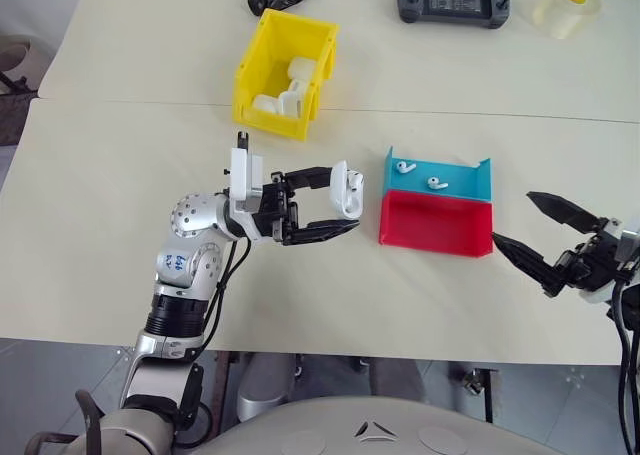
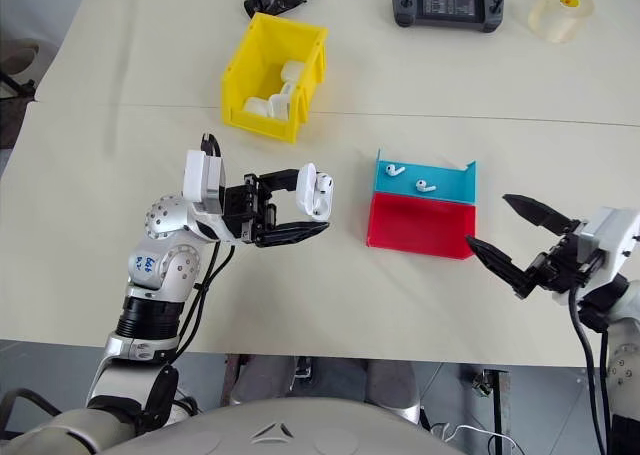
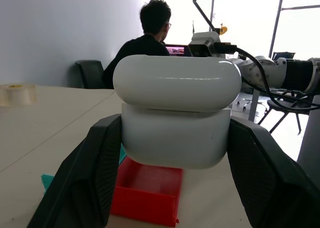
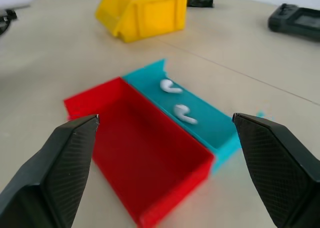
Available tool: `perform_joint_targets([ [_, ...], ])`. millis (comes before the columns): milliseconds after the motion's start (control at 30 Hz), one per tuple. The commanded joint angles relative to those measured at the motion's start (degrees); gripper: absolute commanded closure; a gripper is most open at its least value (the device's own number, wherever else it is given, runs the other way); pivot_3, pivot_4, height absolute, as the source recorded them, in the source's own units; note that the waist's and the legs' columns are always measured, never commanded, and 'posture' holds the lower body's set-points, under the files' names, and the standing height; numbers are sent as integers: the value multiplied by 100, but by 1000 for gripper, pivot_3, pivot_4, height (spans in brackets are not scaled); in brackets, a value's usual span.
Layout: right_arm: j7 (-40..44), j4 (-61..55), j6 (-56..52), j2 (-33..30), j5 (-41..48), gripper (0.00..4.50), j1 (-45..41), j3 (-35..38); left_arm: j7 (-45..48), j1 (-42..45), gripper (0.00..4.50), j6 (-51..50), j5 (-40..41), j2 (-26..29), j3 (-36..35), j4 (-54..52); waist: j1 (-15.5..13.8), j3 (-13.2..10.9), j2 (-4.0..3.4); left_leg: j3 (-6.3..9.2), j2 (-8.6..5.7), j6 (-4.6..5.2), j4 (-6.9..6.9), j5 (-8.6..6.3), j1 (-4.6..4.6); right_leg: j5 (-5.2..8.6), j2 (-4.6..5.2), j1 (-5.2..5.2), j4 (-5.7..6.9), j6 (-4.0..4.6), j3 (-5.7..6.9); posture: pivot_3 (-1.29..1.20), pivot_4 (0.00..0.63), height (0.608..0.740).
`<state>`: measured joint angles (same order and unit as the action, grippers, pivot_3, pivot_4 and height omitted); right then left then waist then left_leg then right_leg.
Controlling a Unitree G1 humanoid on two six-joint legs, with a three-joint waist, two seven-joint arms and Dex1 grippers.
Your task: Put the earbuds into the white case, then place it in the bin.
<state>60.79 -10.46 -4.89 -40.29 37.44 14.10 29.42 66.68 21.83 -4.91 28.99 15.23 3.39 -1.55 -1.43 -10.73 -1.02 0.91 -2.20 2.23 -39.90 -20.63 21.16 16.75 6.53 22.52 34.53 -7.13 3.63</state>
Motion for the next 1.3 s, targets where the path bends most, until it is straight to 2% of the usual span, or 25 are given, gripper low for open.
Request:
perform_joint_targets([
  [33, 193, 178, 365, -183, -260, 19, -100, 134, -185, -153, 1716, 123, -11, 42, -34, -303, 0, 0, -1, 0, -1, 0, 0, 0, 0, 0, 1, 0, 1, 0, 0, 0, 150, 740],
  [200, -117, -298, -532, -729, -382, 19, -838, -455, -299, -272, 1716, 98, 43, 52, 37, -487, 13, 0, -2, -2, 1, -3, -3, 1, -2, 0, 4, 1, 1, 0, -5, 0, 150, 740],
  [267, -386, -388, -1345, -1141, -486, 19, -1292, -840, -330, -291, 1716, 59, 67, 38, 80, -561, 9, 1, -4, 0, 2, -5, -4, 2, -1, 0, 7, 2, 1, 0, -5, 0, 150, 740],
  [433, -616, -146, -2666, -1666, -767, 19, -2855, -1922, -434, -304, 1716, 46, 6, 18, 193, -668, -20, 0, -4, 8, 1, -6, -3, 2, 6, 0, 11, 4, -8, 1, 2, 0, 150, 740],
  [567, -351, 621, -3129, -1726, -1740, 19, -4532, -3351, -573, -273, 1716, 66, -71, -26, 306, -712, 4, 0, -4, 11, -8, -4, -3, 1, 15, 0, 13, 6, -13, 1, 8, 0, 150, 740],
  [700, 299, 1463, -2455, -1729, -2720, 19, -5359, -4399, -659, -301, 1716, 79, -92, -63, 395, -783, -8, -1, -4, 10, -8, -4, 1, 1, 17, 0, 11, 13, -12, 0, 9, 0, 150, 740],
  [833, 734, 2330, -1627, -1557, -3371, 19, -5876, -4890, -716, -323, 1716, 94, -84, -64, 421, -835, 11, -1, -4, 12, -13, -3, 8, 1, 21, -1, 5, 13, -1, -1, 18, 0, 150, 740],
  [1000, 1445, 3000, -1090, -1379, -3748, 19, -6320, -5182, -762, -309, 1716, 140, -95, -48, 409, -807, 26, -1, -4, 0, -11, -1, 5, 2, 21, -5, 2, 15, -2, -8, 24, 0, 150, 740],
  [1300, 1731, 3642, -412, -946, -4305, 19, -6643, -5268, -877, -265, 1716, 191, -98, -115, 421, -790, 19, -1, -4, 2, -5, -6, -2, 4, 21, -4, 2, 14, 1, -7, 57, 0, 150, 740],
])
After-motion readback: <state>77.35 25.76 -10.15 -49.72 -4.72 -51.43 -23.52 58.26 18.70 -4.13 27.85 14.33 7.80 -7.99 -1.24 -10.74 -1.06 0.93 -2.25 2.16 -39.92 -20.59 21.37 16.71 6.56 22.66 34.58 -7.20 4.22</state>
